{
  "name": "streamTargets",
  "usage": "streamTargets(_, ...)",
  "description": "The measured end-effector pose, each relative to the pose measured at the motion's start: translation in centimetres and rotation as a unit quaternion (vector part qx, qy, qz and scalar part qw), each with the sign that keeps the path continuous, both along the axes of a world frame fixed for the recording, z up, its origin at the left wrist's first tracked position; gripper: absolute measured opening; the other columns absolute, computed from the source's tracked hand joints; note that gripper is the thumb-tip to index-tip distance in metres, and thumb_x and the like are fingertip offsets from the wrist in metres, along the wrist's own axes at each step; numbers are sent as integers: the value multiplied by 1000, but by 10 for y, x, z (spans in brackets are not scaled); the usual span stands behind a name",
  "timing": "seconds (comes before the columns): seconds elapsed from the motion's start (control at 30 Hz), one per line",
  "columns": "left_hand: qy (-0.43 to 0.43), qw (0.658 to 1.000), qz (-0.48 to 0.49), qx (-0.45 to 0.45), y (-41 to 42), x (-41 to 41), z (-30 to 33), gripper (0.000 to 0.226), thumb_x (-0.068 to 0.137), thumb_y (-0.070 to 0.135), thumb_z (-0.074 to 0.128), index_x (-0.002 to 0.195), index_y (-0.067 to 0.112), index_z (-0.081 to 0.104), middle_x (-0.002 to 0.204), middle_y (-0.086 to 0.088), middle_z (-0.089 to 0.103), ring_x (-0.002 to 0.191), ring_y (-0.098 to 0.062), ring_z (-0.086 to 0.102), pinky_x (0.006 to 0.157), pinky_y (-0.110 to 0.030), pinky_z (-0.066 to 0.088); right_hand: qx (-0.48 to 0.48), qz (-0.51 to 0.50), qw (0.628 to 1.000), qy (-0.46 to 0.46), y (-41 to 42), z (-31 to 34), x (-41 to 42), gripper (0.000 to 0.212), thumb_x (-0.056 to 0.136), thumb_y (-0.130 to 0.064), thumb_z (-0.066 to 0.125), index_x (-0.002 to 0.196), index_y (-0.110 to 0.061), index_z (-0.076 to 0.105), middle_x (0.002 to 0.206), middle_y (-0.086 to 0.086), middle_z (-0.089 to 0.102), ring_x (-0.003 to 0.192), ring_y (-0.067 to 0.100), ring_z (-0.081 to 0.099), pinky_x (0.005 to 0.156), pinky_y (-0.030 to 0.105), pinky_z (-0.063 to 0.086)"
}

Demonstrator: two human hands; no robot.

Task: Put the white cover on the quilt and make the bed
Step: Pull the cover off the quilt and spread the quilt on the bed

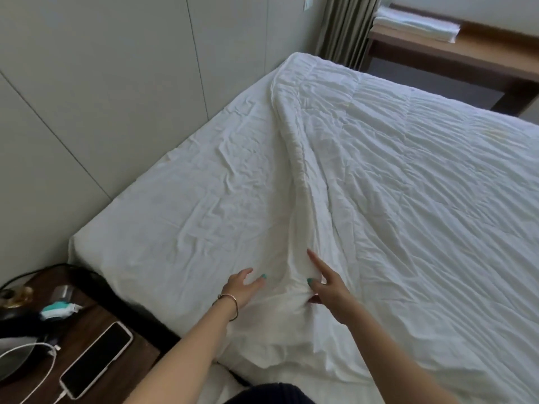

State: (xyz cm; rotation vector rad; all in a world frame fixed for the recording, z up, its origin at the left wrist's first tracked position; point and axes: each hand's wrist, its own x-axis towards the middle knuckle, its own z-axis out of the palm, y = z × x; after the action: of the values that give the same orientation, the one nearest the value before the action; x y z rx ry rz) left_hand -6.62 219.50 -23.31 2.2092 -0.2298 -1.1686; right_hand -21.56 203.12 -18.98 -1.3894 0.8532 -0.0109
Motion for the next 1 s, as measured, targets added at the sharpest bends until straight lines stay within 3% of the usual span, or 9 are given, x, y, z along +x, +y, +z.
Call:
streamTargets(0.07, 147, 987, 14, 65, 7, -6, -4, 107, 65, 88, 50, 149, 24, 31, 152, -5, 33, 140, -28, 32, 116, -41, 21, 17, -12, 1000, -20, -2, -1, -8, 69, 95, 8, 44, 144, -42, 41, 137, -14, 49, 99, 16, 65, 79, 36, 59)
streamTargets(0.17, 331, 943, 27, 38, 2, -25, -11, 110, 50, 93, 58, 130, 18, 54, 114, -3, 63, 101, -23, 61, 94, -39, 46, 35, -21, 998, -41, -3, 1, -6, 70, 95, 9, 44, 144, -40, 42, 140, -7, 50, 96, 19, 65, 83, 40, 58)
streamTargets(0.3, 362, 924, 53, -111, -12, -12, -9, 40, 96, 45, 53, 116, 12, 64, 89, 1, 71, 86, -14, 63, 73, -24, 51, 29, -32, 998, -56, 8, 8, 21, 68, 96, 9, 42, 144, -40, 43, 137, -11, 49, 105, 20, 67, 83, 39, 57)
streamTargets(0.37, 268, 943, 105, -168, -8, 13, -6, 32, 95, 22, 60, 123, 5, 60, 92, -1, 67, 90, -17, 60, 69, -20, 50, -28, -21, 999, -20, 17, 6, 37, 67, 97, 6, 43, 143, -43, 42, 134, -13, 50, 102, 16, 66, 87, 37, 57)
streamTargets(0.47, 45, 968, 104, -224, 21, 70, -3, 60, 69, 14, 86, 121, 22, 58, 107, -1, 64, 94, -16, 61, 73, -12, 47, -173, 63, 979, 82, 42, -13, 58, 68, 96, 0, 48, 144, -46, 33, 139, -14, 43, 124, 14, 52, 108, 33, 43)
streamTargets(0.63, -175, 978, -68, -89, 86, 158, 7, 64, 79, 32, 72, 133, 48, 42, 115, 17, 55, 96, -16, 60, 76, -25, 47, -244, 184, 931, 198, 103, -50, 115, 73, 94, -6, 50, 152, -39, 20, 121, -7, 48, 97, 5, 52, 93, 22, 45)
streamTargets(0.73, -220, 970, -96, -36, 113, 185, -6, 64, 85, 37, 66, 139, 51, 34, 129, 19, 44, 100, -12, 59, 78, -26, 49, -325, 253, 877, 246, 119, -54, 171, 71, 95, -25, 55, 154, -35, 16, 133, -7, 38, 99, 12, 57, 81, 29, 51)
streamTargets(0.83, -219, 969, -110, -23, 128, 204, -19, 50, 91, 38, 59, 135, 54, 41, 140, 12, 37, 110, -11, 58, 86, -26, 48, -444, 295, 817, 219, 120, -46, 236, 71, 95, -34, 56, 154, -35, 15, 146, -6, 28, 86, 15, 62, 67, 31, 53)
streamTargets(1.0, -276, 953, -80, -99, 149, 225, -27, 41, 89, 23, 61, 115, 55, 62, 138, 27, 42, 108, -8, 61, 79, -19, 48, -512, 450, 692, 239, 93, -36, 355, 100, 82, -53, 71, 149, -52, -3, 163, 4, -8, 100, 26, 64, 73, 36, 54)
